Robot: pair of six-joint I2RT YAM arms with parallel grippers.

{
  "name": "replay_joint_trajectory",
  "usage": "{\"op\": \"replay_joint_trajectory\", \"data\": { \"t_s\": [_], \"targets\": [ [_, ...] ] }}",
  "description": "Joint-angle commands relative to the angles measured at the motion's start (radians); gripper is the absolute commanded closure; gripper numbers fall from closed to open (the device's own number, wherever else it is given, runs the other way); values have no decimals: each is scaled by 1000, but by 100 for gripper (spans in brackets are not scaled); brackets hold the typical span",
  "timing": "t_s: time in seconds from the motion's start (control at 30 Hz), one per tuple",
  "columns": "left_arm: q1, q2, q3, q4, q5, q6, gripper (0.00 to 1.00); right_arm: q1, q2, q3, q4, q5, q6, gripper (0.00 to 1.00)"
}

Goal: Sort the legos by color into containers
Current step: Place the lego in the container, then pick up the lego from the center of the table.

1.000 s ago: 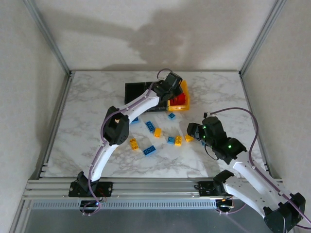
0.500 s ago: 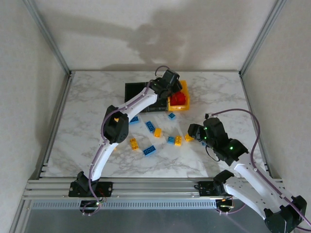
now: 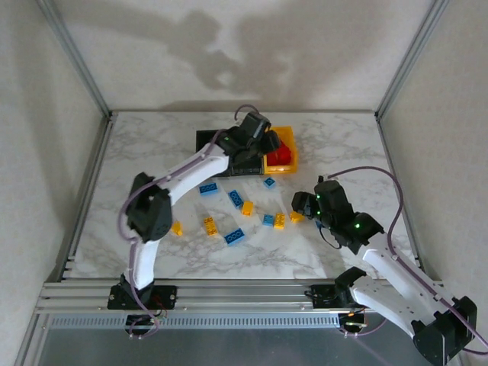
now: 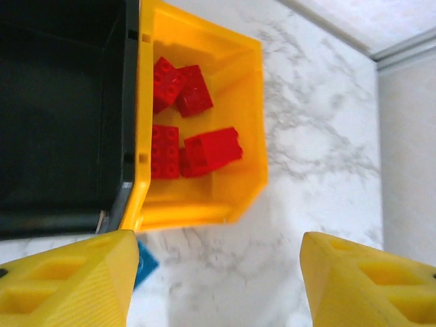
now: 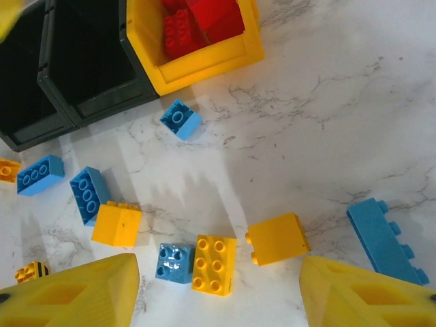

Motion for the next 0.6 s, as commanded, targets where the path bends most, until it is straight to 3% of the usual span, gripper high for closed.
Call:
{"op": "replay_joint_trajectory", "data": {
  "t_s": [0.0, 0.23, 0.37, 0.57],
  "targets": [
    [-1, -174, -180, 71, 19, 76, 35, -8, 34, 41, 24, 0, -7, 36],
    [-1, -515, -612, 139, -52, 90, 32, -17, 179, 83, -24, 4, 5, 32],
    [-1, -699, -841, 219, -20, 48, 30, -36, 268, 84, -18, -15, -12, 33],
    [-13, -893, -1031, 249, -16, -17, 29, -83, 357, 62, 56, -75, -69, 33]
  ]
}}
